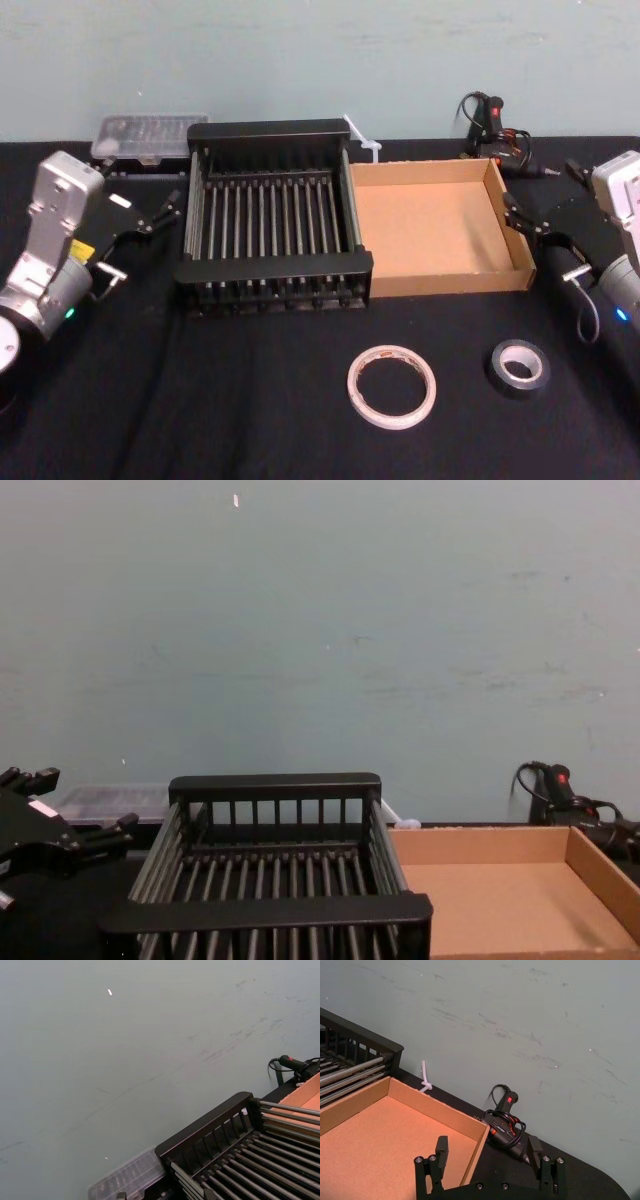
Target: Pick up the white tape and place it into the black box , Pick up the silver tape and place it into the brown box.
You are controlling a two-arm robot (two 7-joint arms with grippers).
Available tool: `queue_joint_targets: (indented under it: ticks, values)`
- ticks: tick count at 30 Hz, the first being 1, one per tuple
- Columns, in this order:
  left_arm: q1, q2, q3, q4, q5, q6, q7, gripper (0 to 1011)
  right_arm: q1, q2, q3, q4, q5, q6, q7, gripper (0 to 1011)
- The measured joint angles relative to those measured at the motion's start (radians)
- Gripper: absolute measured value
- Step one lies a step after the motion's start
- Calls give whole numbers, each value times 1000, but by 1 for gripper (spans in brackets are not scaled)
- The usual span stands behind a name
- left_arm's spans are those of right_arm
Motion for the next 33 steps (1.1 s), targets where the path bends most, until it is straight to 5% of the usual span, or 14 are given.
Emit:
queue_joint_targets:
  ticks: [11,21,33]
  values:
    - [0,0,0,0,0,0,0,1002,-4,1,5,-5,0,0,3,1002]
    - [0,0,0,0,0,0,0,1001,-73,38,70,-103,52,40,48,1003]
    - [0,0,0,0,0,0,0,1001,-216,128,176,-270,158,138,120,1002]
